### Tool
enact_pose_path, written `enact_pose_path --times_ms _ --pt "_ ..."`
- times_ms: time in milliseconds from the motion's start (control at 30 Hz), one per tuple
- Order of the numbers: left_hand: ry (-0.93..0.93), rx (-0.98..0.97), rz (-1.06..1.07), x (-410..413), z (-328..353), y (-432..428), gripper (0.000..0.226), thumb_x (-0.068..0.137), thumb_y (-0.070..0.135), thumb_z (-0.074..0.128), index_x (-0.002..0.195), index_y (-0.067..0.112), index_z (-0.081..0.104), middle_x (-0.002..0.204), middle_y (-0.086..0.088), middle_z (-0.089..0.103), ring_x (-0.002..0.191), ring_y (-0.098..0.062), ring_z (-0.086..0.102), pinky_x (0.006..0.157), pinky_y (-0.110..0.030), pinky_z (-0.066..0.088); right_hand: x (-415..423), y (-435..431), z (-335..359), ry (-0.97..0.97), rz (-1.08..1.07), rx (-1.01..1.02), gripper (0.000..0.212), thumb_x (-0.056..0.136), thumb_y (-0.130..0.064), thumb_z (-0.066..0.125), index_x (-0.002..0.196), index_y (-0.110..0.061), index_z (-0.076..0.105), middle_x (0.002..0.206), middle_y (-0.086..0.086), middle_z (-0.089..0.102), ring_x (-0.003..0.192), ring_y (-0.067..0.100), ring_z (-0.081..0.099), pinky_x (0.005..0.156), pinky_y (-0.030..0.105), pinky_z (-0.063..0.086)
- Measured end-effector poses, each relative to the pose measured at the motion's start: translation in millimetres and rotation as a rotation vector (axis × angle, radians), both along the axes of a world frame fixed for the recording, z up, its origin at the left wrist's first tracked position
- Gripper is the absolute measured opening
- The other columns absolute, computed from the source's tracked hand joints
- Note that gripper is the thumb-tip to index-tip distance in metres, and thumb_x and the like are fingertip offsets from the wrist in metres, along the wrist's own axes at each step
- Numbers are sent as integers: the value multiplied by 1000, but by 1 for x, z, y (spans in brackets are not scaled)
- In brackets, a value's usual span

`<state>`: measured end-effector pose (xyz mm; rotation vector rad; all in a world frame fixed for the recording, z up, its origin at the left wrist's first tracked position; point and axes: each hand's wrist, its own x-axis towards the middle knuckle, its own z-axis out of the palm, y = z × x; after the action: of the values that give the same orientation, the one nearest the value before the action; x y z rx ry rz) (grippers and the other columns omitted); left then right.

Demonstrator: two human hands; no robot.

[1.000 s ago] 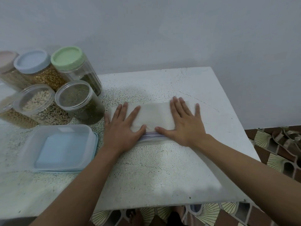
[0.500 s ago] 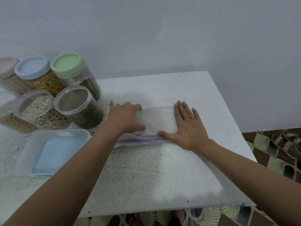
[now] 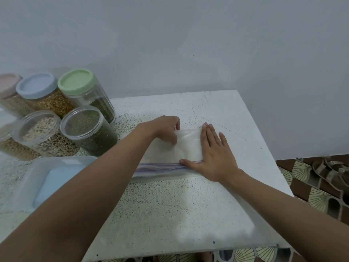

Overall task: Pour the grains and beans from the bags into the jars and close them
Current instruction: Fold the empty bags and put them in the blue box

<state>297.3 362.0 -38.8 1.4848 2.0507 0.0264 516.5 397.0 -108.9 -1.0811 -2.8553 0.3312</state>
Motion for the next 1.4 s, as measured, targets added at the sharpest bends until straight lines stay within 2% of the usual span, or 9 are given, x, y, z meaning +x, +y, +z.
enact_pose_path --times_ms 233,367,500,667,767,933,1067,1300,1400 --pt "31 12 -34 -1 5 -1 20 79 27 82 89 21 66 83 7 61 76 -14 55 65 -27 41 2 -5 9 10 -32 35 136 68 -104 21 160 -9 -14 170 2 -15 155 15 -17 124 46 12" --pt "21 19 -42 -2 5 -7 28 83 25 78 68 15 57 67 -1 53 65 -21 47 63 -31 35 5 -8 15 -5 -61 70 136 68 -104 20 161 -9 -11 171 4 -8 157 16 -5 114 48 25" --pt "-100 59 6 -11 13 -23 30 90 28 74 77 4 61 75 -5 54 70 -20 47 67 -34 34 3 -8 28 124 -143 -23 143 61 -104 38 160 -17 -16 171 1 -1 154 22 18 112 47 33" --pt "-257 228 67 -23 40 -41 15 97 28 68 90 15 67 96 -7 65 85 -23 60 77 -36 47 -12 14 64 629 -378 -443 137 57 -71 85 161 -33 4 153 -1 34 134 20 46 99 33 45" --pt "-407 283 182 -29 47 -54 13 97 31 70 102 19 72 103 -8 72 90 -22 70 81 -40 57 -21 29 71 856 -569 -856 121 57 -52 94 154 -32 24 132 -1 49 117 22 54 93 34 43" --pt "-694 394 404 -32 54 -71 24 97 20 70 121 18 69 106 -12 77 96 -34 75 86 -51 61 -33 33 69 856 -555 -1283 104 50 -54 98 134 -21 47 121 8 64 99 24 64 83 38 56" --pt "-860 541 545 -38 56 -77 31 95 12 69 127 10 65 112 -17 75 102 -40 72 93 -59 56 -45 25 84 823 -383 -1614 68 67 -45 89 126 -18 69 127 12 65 120 34 63 102 48 53" --pt "-938 684 583 -33 68 -82 35 95 10 69 126 21 58 108 -17 76 96 -40 73 86 -54 60 -76 31 119 855 -250 -1405 31 82 -18 81 111 -10 73 104 5 77 94 20 72 80 32 56" --pt "-895 761 576 -37 86 -79 34 94 7 69 124 20 57 101 -15 78 89 -33 75 74 -40 61 -87 40 132 961 -181 -1274 10 80 -9 83 79 -13 73 102 10 78 97 23 74 83 34 57"
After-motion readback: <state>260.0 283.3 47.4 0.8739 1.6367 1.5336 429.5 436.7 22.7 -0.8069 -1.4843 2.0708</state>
